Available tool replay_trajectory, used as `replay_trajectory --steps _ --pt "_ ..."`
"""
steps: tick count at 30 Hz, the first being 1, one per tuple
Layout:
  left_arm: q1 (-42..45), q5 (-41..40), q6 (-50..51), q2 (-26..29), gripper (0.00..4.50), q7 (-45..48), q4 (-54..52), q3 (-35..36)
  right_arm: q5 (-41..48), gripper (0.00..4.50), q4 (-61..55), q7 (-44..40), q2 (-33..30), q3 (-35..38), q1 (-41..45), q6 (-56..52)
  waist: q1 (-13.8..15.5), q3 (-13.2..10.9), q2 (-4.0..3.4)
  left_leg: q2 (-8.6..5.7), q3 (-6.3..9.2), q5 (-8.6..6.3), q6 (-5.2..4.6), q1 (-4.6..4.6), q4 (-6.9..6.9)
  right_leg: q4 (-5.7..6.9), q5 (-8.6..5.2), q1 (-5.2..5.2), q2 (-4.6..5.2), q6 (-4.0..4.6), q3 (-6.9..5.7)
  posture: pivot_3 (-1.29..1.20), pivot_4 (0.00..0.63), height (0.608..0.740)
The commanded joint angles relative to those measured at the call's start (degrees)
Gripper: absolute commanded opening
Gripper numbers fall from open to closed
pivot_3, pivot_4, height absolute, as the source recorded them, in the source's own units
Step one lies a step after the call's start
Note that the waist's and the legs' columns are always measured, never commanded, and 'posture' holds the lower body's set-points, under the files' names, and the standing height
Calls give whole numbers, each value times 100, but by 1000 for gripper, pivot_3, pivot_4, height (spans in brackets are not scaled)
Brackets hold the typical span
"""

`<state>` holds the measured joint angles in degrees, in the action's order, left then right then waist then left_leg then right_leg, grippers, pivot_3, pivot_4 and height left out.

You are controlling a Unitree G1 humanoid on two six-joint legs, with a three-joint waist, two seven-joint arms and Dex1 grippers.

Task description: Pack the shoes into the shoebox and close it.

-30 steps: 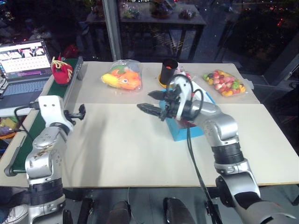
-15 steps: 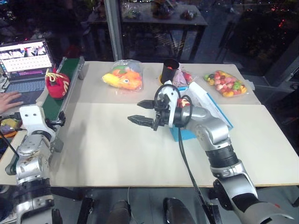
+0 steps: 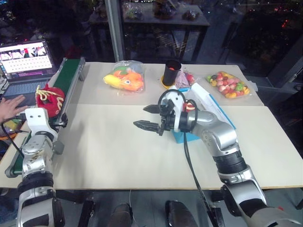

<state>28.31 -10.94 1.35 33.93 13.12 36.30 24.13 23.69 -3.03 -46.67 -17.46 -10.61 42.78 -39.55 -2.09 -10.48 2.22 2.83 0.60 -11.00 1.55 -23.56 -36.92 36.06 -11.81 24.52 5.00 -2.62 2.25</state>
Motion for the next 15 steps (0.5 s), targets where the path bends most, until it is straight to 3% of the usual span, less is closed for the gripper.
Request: replay_trajectory --steps 1,14,15 --pt "107 -13 -208 159 4500 -105 126 111 64 4477 -237 5 -68 121 84 -32 4 0 0 0 0 0 0 1 0 1 0 0 0 0 0 0 150 733" --pt "118 -125 -209 69 4500 -89 367 99 -52 4477 -123 -3 -144 11 195 12 151 1 1 0 0 3 5 -2 0 0 0 -2 3 0 -6 0 150 733" --pt "125 -214 -248 33 4235 -8 327 140 -62 4498 -102 10 -134 18 207 22 147 1 1 0 0 4 7 -2 -1 0 0 -1 3 0 -6 0 150 733"
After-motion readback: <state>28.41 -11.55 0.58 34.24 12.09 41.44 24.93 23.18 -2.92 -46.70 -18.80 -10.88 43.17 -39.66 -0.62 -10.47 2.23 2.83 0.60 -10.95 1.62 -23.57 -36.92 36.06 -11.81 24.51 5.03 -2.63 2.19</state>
